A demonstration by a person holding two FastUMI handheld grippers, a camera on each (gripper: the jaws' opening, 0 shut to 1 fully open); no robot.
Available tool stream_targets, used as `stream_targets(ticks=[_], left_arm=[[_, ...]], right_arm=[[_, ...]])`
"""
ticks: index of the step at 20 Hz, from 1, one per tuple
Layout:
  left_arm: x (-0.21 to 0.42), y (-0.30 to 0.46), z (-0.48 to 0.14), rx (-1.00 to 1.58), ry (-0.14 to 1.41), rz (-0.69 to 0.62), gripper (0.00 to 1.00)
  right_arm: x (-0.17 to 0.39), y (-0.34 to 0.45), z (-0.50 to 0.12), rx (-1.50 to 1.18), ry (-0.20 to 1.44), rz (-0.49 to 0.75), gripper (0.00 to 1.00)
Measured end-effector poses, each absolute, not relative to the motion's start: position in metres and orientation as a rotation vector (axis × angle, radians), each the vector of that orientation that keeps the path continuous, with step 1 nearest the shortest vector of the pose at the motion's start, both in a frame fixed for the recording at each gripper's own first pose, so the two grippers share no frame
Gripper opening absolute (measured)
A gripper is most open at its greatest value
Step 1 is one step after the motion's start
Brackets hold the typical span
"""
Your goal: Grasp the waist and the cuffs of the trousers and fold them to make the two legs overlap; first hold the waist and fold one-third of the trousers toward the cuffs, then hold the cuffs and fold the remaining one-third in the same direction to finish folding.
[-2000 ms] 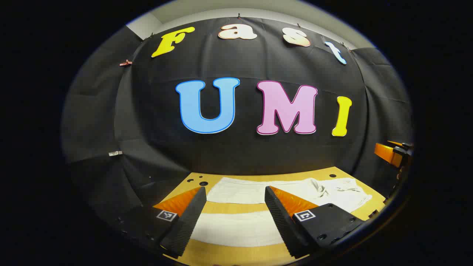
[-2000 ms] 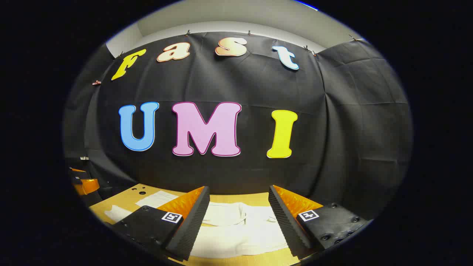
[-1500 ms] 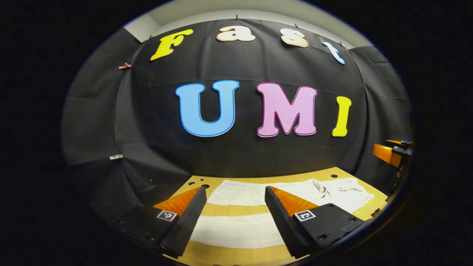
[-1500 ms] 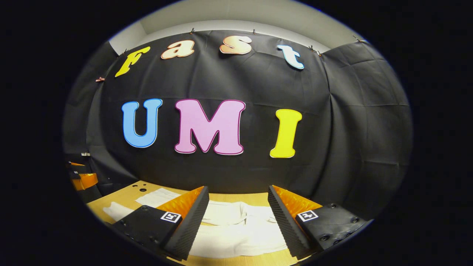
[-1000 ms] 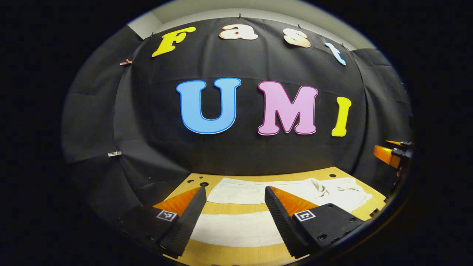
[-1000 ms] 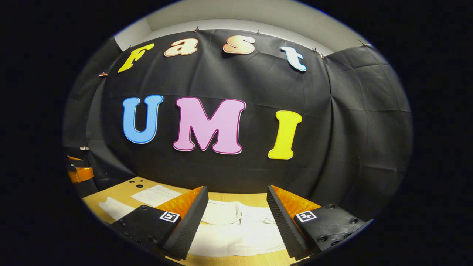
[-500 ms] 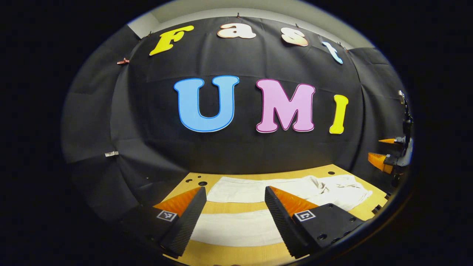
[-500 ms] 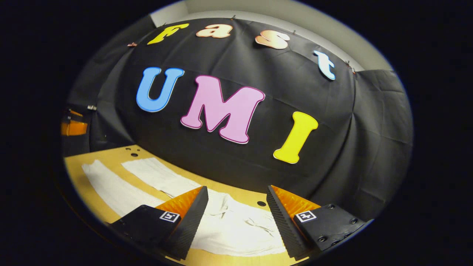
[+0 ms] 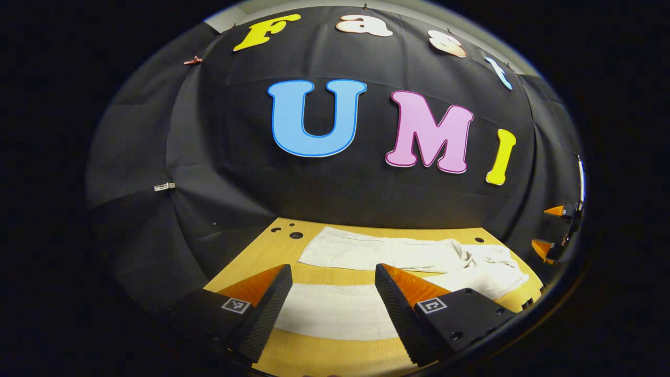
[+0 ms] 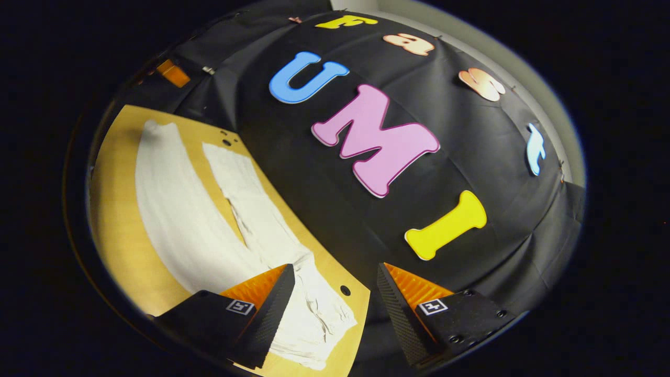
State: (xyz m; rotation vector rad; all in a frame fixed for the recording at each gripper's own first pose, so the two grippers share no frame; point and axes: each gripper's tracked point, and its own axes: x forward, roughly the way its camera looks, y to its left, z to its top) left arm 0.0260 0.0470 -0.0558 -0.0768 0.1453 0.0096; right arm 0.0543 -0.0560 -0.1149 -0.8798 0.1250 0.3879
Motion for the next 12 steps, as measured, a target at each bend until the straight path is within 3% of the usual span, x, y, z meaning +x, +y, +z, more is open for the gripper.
stream_targets(ticks=[12], left_arm=[[0.039, 0.041, -0.098, -0.027, 0.262, 0.054, 0.99]], right_arm=[[0.055, -0.167, -0.242, -1.084, 0.464, 0.559, 0.97]])
